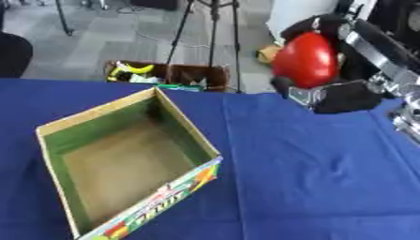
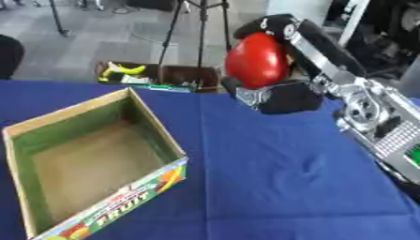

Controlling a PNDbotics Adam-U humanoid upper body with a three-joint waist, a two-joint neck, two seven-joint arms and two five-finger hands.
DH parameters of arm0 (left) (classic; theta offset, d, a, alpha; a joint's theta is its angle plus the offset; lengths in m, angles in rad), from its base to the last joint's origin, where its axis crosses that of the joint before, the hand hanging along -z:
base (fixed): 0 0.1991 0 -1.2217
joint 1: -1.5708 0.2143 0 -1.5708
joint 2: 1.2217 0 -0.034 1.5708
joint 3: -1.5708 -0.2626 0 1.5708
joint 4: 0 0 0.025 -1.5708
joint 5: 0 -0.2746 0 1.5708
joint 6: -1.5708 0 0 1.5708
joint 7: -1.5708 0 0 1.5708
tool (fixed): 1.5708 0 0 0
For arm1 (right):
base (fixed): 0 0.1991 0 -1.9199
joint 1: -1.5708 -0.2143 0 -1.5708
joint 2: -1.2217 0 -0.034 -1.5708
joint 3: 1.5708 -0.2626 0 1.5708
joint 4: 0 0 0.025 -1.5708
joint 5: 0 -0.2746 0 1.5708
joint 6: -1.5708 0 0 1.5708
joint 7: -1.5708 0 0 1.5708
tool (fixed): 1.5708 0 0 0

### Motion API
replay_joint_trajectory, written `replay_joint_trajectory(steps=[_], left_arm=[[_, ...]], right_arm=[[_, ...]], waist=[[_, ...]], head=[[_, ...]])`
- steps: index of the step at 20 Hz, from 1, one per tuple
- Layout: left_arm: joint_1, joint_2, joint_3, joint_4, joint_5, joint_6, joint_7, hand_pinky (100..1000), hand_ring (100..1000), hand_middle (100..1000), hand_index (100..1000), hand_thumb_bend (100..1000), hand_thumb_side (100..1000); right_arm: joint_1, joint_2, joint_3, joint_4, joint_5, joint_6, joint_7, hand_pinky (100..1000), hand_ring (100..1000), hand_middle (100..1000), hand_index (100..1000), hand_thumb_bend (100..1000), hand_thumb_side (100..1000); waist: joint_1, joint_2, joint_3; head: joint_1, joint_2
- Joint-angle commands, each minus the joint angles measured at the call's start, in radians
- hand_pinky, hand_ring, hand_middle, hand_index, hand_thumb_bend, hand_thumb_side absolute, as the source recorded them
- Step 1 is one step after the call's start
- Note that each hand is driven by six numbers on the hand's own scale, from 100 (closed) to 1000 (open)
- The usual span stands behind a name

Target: Pick up objects on the table and place them in the box.

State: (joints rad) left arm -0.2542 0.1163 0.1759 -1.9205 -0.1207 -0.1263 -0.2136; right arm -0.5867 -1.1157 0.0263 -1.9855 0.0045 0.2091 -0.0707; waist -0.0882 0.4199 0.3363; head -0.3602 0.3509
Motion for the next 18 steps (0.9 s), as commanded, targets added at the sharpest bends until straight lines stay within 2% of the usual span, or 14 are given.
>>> replay_joint_trajectory(steps=[1, 7, 14, 18], left_arm=[[-0.015, 0.031, -0.003, -0.032, -0.002, 0.003, 0.000, 234, 559, 603, 665, 100, 849], [-0.025, 0.037, -0.006, -0.041, -0.001, 0.004, -0.002, 234, 559, 603, 665, 100, 846], [-0.030, 0.030, -0.009, -0.044, 0.005, -0.003, -0.004, 234, 559, 603, 665, 100, 844], [-0.029, 0.025, -0.012, -0.042, 0.008, -0.008, -0.005, 231, 558, 602, 663, 100, 842]], right_arm=[[-0.036, -0.010, -0.003, -0.014, -0.015, 0.021, -0.014, 413, 511, 646, 432, 100, 319], [-0.076, 0.007, 0.014, -0.014, -0.021, 0.047, -0.051, 412, 510, 645, 432, 100, 304], [-0.144, 0.038, 0.055, -0.006, -0.017, 0.061, -0.112, 408, 507, 639, 427, 100, 285], [-0.188, 0.063, 0.090, 0.026, 0.025, 0.085, -0.138, 406, 506, 634, 423, 100, 278]], waist=[[-0.010, -0.029, 0.019], [-0.032, -0.025, 0.067], [-0.032, -0.006, 0.107], [-0.027, 0.005, 0.127]], head=[[-0.028, 0.001], [-0.066, 0.003], [-0.124, -0.017], [-0.171, -0.027]])
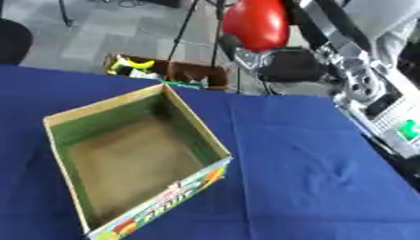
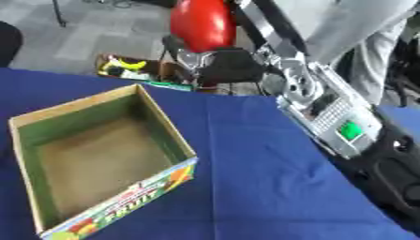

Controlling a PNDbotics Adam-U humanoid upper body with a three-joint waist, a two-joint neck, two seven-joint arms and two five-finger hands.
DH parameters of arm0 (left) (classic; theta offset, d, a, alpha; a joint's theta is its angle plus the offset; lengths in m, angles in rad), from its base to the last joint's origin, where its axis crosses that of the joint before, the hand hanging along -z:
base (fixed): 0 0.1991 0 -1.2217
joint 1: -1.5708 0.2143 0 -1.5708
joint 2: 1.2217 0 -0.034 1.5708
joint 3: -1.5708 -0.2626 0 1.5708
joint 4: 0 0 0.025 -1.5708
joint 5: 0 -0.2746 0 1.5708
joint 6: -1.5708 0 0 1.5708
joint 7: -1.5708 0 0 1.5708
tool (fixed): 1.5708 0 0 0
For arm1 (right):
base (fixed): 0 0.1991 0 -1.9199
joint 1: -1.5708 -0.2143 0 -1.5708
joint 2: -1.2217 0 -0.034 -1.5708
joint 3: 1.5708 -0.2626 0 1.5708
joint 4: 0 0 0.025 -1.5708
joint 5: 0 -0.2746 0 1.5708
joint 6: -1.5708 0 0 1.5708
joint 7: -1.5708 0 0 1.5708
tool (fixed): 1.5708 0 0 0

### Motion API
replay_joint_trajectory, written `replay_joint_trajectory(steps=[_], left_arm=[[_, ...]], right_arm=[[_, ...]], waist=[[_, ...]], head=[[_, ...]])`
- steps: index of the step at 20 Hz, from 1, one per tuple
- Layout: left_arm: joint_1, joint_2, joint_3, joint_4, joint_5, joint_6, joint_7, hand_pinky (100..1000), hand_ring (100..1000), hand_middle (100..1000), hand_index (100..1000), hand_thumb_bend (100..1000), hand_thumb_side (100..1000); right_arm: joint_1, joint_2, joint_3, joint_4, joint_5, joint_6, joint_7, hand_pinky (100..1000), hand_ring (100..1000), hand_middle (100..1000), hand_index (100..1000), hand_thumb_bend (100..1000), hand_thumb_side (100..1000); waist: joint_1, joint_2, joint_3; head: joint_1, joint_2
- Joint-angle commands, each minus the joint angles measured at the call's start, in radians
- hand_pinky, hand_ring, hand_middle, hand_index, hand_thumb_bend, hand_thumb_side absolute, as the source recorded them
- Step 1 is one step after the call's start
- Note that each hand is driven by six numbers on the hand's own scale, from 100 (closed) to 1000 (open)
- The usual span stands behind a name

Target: Pick up objects on the table and place them in the box.

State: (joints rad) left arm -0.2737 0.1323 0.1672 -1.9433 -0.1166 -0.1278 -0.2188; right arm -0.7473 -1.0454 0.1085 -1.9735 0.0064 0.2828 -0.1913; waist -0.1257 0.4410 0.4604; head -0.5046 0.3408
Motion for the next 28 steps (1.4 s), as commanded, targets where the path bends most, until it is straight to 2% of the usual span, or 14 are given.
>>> replay_joint_trajectory(steps=[1, 10, 23, 27, 28], left_arm=[[-0.010, 0.008, -0.003, -0.018, 0.005, -0.007, 0.001, 230, 557, 602, 663, 100, 843], [-0.014, -0.002, -0.007, -0.017, 0.009, -0.012, -0.002, 229, 557, 602, 662, 100, 846], [-0.023, -0.017, -0.010, -0.025, 0.011, -0.008, -0.006, 230, 557, 601, 662, 100, 854], [-0.031, -0.023, -0.010, -0.030, 0.016, -0.008, -0.003, 229, 555, 599, 658, 100, 853], [-0.032, -0.024, -0.010, -0.032, 0.017, -0.008, -0.001, 228, 554, 599, 658, 100, 862]], right_arm=[[-0.039, 0.001, 0.018, 0.025, 0.036, 0.018, -0.021, 406, 505, 634, 425, 100, 274], [-0.117, 0.083, 0.089, 0.123, 0.109, 0.071, -0.009, 410, 501, 631, 439, 100, 246], [-0.138, 0.182, 0.186, 0.165, 0.195, 0.033, 0.072, 402, 499, 631, 456, 100, 273], [-0.145, 0.225, 0.220, 0.202, 0.210, 0.025, 0.106, 405, 503, 638, 466, 100, 268], [-0.147, 0.234, 0.228, 0.210, 0.215, 0.023, 0.113, 406, 504, 637, 467, 100, 232]], waist=[[0.012, -0.014, 0.007], [0.012, 0.007, 0.027], [0.000, 0.029, 0.049], [-0.001, 0.032, 0.062], [-0.002, 0.033, 0.065]], head=[[-0.035, -0.020], [-0.071, -0.033], [-0.082, -0.050], [-0.094, -0.053], [-0.096, -0.053]])
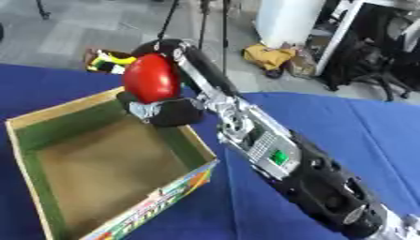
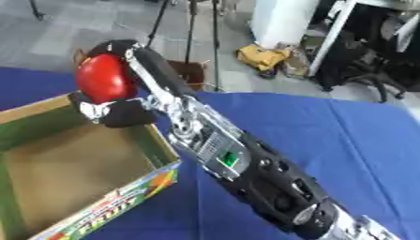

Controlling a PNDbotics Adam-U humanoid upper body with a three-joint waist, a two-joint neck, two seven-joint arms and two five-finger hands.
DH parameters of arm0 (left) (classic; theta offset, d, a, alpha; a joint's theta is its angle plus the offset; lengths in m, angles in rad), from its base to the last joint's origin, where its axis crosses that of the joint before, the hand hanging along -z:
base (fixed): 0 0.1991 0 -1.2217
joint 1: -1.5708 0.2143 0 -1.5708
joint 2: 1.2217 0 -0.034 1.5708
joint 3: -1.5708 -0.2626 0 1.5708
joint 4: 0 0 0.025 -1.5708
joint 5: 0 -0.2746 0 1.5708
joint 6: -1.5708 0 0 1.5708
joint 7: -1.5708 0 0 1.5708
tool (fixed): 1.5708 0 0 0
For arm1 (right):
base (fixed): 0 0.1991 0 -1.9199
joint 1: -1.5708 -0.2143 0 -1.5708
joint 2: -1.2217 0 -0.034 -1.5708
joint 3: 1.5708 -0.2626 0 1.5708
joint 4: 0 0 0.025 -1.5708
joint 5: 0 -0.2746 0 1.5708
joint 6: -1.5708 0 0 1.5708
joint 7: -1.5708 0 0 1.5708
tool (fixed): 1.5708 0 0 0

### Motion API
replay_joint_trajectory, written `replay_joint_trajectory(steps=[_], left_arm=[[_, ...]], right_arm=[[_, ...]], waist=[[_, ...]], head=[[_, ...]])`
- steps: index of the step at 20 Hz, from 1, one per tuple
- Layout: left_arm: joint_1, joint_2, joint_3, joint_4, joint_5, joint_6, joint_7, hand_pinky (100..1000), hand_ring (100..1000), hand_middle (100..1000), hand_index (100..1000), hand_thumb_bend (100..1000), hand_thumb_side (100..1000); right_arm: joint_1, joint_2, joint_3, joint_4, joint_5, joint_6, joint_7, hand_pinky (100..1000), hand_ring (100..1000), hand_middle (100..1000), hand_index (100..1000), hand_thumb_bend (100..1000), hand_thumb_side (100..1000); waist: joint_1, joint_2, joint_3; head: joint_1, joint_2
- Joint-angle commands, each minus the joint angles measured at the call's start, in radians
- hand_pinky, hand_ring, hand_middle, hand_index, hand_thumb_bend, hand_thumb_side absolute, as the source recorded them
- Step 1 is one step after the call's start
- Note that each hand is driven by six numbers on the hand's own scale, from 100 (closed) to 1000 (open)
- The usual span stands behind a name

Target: Pick up objects on the table and place them in the box.

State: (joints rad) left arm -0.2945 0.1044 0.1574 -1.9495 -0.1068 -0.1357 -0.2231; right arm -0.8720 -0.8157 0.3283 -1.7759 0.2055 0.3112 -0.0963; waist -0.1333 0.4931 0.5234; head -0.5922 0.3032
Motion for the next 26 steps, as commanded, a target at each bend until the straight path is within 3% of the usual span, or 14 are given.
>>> replay_joint_trajectory(steps=[1, 7, 14, 17, 19, 22, 23, 24, 25, 26], left_arm=[[-0.013, 0.003, 0.000, -0.028, 0.009, 0.000, 0.006, 229, 554, 599, 658, 100, 853], [-0.020, -0.003, -0.002, -0.033, 0.013, 0.003, 0.008, 229, 541, 597, 656, 100, 856], [-0.024, -0.006, 0.000, -0.033, 0.011, 0.005, 0.011, 228, 531, 595, 653, 100, 859], [-0.023, -0.006, 0.000, -0.035, 0.011, 0.006, 0.012, 228, 530, 595, 653, 100, 861], [-0.023, -0.007, 0.001, -0.036, 0.011, 0.005, 0.012, 228, 530, 595, 653, 100, 862], [-0.021, -0.008, 0.001, -0.037, 0.011, 0.005, 0.013, 229, 531, 596, 654, 100, 864], [-0.020, -0.008, 0.002, -0.037, 0.011, 0.006, 0.013, 230, 531, 596, 654, 100, 864], [-0.020, -0.008, 0.002, -0.037, 0.011, 0.006, 0.013, 230, 531, 596, 654, 100, 864], [-0.019, -0.008, 0.002, -0.037, 0.011, 0.006, 0.013, 230, 531, 596, 655, 100, 864], [-0.019, -0.007, 0.002, -0.037, 0.011, 0.006, 0.013, 230, 531, 596, 655, 100, 864]], right_arm=[[-0.024, 0.012, 0.015, 0.020, 0.022, -0.008, 0.025, 407, 505, 638, 468, 100, 270], [-0.020, 0.051, 0.050, 0.063, 0.040, -0.020, 0.081, 428, 530, 662, 496, 100, 277], [-0.018, 0.058, 0.071, 0.050, -0.002, -0.039, 0.211, 509, 595, 767, 642, 100, 270], [-0.017, 0.048, 0.070, 0.036, 0.020, -0.055, 0.223, 544, 613, 795, 702, 100, 313], [-0.014, 0.044, 0.071, 0.039, 0.058, -0.062, 0.236, 585, 637, 811, 755, 100, 387], [-0.010, 0.039, 0.069, 0.038, 0.157, -0.081, 0.274, 642, 682, 844, 809, 479, 578], [-0.009, 0.036, 0.066, 0.034, 0.191, -0.091, 0.284, 678, 708, 859, 827, 558, 618], [-0.007, 0.034, 0.063, 0.031, 0.220, -0.099, 0.294, 678, 708, 859, 827, 558, 618], [-0.006, 0.030, 0.060, 0.030, 0.248, -0.104, 0.304, 763, 772, 887, 856, 636, 690], [-0.005, 0.027, 0.056, 0.029, 0.275, -0.108, 0.313, 793, 796, 894, 867, 656, 721]], waist=[[0.006, -0.019, 0.005], [0.002, -0.014, 0.013], [-0.004, -0.012, 0.016], [-0.006, -0.011, 0.016], [-0.007, -0.010, 0.015], [-0.007, -0.011, 0.013], [-0.007, -0.013, 0.012], [-0.006, -0.014, 0.011], [-0.006, -0.017, 0.009], [-0.005, -0.019, 0.008]], head=[[-0.011, -0.015], [-0.016, -0.016], [-0.014, -0.025], [-0.012, -0.027], [-0.012, -0.028], [-0.010, -0.027], [-0.009, -0.026], [-0.009, -0.025], [-0.010, -0.021], [-0.012, -0.019]])
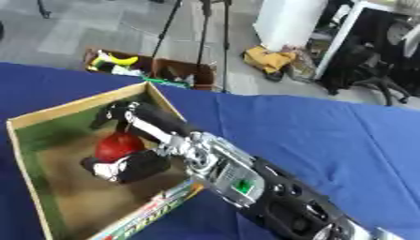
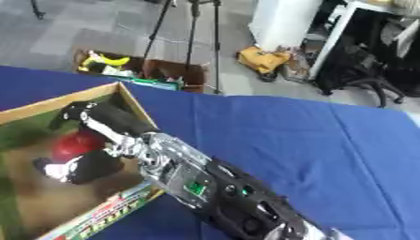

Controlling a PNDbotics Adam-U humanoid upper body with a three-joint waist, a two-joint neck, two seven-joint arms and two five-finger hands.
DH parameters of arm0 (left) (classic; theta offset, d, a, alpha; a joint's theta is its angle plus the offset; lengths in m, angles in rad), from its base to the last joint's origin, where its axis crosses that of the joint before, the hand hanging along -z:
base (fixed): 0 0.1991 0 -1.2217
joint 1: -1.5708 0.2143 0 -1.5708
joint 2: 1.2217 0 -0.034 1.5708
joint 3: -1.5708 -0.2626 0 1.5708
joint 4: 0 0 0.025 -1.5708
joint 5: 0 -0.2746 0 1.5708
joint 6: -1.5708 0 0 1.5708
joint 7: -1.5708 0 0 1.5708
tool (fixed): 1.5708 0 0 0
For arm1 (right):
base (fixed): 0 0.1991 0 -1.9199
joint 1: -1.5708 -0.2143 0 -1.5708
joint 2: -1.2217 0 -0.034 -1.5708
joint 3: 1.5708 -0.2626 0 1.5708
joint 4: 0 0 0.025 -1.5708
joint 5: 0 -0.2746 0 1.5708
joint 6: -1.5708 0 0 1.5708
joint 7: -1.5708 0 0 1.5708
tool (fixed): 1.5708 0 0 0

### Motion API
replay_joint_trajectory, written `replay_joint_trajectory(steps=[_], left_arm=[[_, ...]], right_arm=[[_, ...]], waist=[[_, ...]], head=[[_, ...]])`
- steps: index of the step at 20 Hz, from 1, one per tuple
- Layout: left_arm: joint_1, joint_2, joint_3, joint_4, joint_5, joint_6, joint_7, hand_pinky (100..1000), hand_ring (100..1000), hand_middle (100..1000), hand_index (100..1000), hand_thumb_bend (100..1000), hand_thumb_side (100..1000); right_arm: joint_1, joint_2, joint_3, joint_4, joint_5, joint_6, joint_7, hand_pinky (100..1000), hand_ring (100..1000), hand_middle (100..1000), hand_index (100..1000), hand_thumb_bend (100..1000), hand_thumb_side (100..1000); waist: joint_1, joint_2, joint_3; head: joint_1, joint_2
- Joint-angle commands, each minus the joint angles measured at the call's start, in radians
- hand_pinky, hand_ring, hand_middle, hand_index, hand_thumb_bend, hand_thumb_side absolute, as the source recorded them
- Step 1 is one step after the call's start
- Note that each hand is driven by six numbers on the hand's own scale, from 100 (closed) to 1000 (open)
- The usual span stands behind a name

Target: Pick up objects on the table and place them in the box.

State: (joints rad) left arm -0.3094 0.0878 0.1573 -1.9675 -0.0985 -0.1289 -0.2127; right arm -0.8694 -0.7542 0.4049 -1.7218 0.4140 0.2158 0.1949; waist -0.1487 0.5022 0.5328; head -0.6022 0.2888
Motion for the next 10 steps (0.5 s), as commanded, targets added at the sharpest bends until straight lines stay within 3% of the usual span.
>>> replay_joint_trajectory(steps=[1, 5, 6, 10], left_arm=[[-0.003, 0.010, 0.002, -0.019, 0.003, 0.000, 0.003, 230, 531, 596, 655, 100, 863], [-0.001, 0.010, 0.002, -0.018, 0.004, 0.000, 0.003, 231, 531, 596, 655, 100, 863], [-0.001, 0.010, 0.002, -0.018, 0.004, 0.001, 0.003, 231, 530, 596, 655, 100, 862], [0.001, 0.012, 0.002, -0.017, 0.003, 0.003, 0.003, 232, 530, 596, 655, 100, 862]], right_arm=[[-0.008, -0.037, -0.024, -0.025, 0.097, -0.013, 0.027, 835, 831, 907, 882, 693, 751], [-0.005, -0.038, -0.030, -0.027, 0.190, -0.008, 0.043, 859, 854, 916, 885, 731, 777], [-0.005, -0.037, -0.031, -0.028, 0.199, -0.008, 0.045, 882, 874, 926, 890, 793, 823], [0.002, -0.047, -0.043, -0.047, 0.222, 0.008, 0.038, 882, 873, 925, 891, 794, 827]], waist=[[0.011, -0.031, -0.002], [0.014, -0.037, -0.004], [0.014, -0.038, -0.004], [0.017, -0.051, -0.010]], head=[[-0.004, -0.003], [-0.007, 0.002], [-0.007, 0.002], [-0.003, 0.005]])
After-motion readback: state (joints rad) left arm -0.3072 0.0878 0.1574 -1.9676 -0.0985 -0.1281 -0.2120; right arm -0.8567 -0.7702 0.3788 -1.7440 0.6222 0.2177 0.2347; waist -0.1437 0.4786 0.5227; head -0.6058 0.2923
